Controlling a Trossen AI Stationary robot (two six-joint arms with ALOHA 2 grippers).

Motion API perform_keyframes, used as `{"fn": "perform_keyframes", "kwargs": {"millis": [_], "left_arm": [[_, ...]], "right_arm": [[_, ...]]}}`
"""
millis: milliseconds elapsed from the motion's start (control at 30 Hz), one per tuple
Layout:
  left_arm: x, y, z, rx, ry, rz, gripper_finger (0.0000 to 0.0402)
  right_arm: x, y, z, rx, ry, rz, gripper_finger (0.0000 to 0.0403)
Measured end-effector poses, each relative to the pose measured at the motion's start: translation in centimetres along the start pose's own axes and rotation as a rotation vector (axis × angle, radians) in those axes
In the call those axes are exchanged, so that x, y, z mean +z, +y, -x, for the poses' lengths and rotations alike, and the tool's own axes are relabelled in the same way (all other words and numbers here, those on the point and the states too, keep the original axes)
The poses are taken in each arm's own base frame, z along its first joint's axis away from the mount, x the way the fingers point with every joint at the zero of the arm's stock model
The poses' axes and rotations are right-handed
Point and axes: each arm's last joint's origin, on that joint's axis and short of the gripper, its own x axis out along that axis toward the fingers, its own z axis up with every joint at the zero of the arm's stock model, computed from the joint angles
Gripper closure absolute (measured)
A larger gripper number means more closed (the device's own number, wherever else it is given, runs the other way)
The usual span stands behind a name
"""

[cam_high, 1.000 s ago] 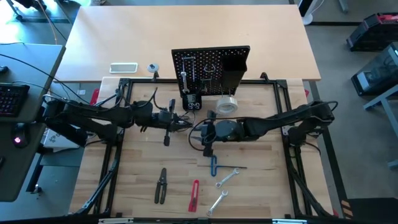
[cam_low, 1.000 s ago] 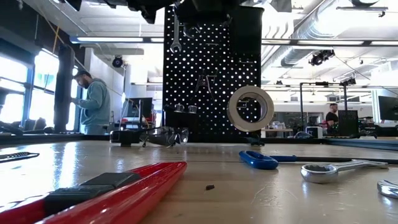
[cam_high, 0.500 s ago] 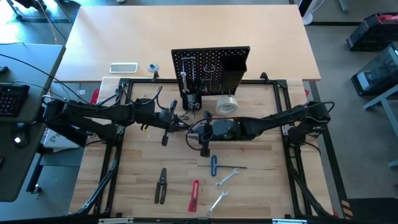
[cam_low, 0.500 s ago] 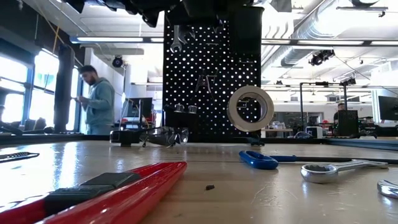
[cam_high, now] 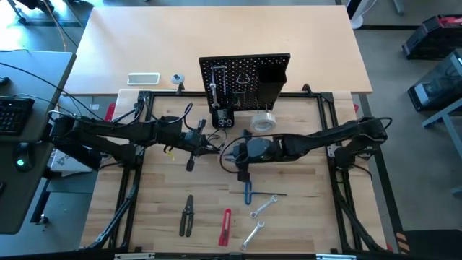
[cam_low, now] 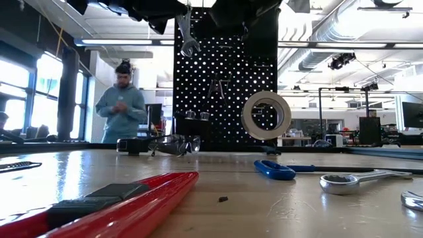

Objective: Hang tools onto peg board
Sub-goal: Hang the top left wrench on the pegboard

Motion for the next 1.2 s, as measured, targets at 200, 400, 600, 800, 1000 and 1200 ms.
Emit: {"fn": "perform_keyframes", "kwargs": {"millis": [200, 400, 600, 800, 1000, 1200], "left_arm": [[0.0, -0.1, 0.0, -0.029, -0.005, -0.001, 0.0395], [0.2, -0.1, 0.0, -0.030, -0.026, -0.022, 0.0395], [0.4, -0.1, 0.0, -0.048, -0.049, -0.023, 0.0395], [0.3, -0.1, 0.0, -0.049, -0.042, -0.016, 0.0395], [0.1, -0.1, 0.0, -0.038, -0.015, -0.011, 0.0395], [0.1, 0.0, 0.0, -0.029, -0.018, -0.017, 0.0377]], "right_arm": [[0.4, -0.4, 0.4, -0.021, -0.018, -0.002, 0.0271], [0.4, -0.5, -0.5, 0.035, -0.054, -0.013, 0.0265], [0.2, -0.6, -2.1, 0.065, -0.095, -0.008, 0.0265], [-0.1, -0.8, -2.7, 0.034, -0.095, -0.006, 0.0303], [-0.7, -0.9, -2.8, 0.066, -0.032, 0.001, 0.0390], [-0.5, -1.0, -2.8, 0.075, -0.051, -0.009, 0.0386]]}}
